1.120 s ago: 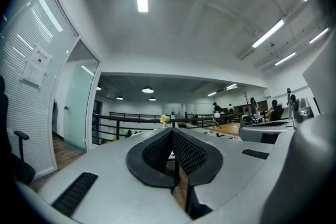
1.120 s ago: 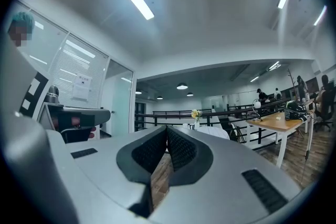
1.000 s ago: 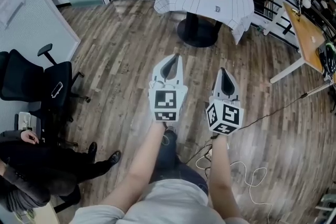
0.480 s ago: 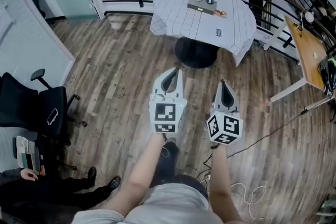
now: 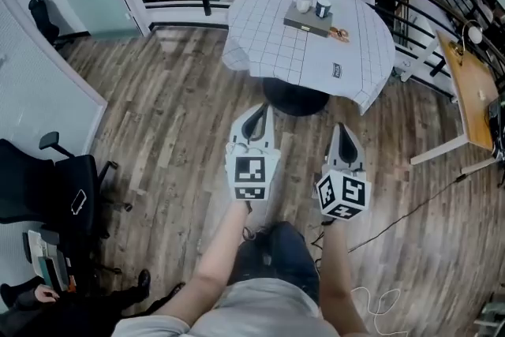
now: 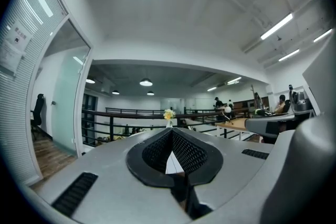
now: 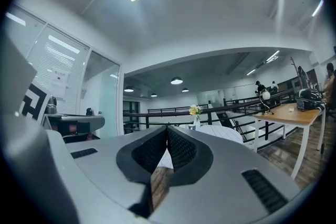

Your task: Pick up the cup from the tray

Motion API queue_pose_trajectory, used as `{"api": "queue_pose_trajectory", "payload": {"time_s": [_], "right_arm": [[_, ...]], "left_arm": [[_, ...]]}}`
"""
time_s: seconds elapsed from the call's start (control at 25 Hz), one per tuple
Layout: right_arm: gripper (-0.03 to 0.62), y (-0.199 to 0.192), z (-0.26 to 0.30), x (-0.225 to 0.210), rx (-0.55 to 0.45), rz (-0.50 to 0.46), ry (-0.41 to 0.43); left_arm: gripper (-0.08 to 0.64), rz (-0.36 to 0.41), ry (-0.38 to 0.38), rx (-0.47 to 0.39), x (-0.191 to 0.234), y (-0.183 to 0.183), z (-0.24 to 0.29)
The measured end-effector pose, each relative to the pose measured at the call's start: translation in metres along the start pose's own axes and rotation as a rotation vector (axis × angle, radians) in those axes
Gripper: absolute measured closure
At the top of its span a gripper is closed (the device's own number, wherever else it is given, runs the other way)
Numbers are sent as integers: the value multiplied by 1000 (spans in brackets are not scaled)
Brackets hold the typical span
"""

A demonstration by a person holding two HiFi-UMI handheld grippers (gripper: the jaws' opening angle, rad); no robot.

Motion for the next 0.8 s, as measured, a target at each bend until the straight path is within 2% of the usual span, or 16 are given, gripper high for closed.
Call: {"api": "queue_pose_trajectory", "payload": {"time_s": [0.28, 0.56, 0.8], "right_arm": [[584, -5, 80, -31, -2, 2, 3], [584, -8, 191, -74, 26, 23, 25], [584, -4, 272, -115, 55, 36, 40]], "left_arm": [[554, -12, 16, 15, 17, -13, 82], [554, 7, 43, 33, 26, -15, 193], [555, -6, 87, 57, 30, -15, 279]]}}
Point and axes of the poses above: the fingertips, and each gripper's own axes: z forward along the fingers, x to its left, y out of its top, the point moved 9 cm from there along -z, backward along the fingers, and after that the axes turned 5 degrees about z, right-handed, at the moved point
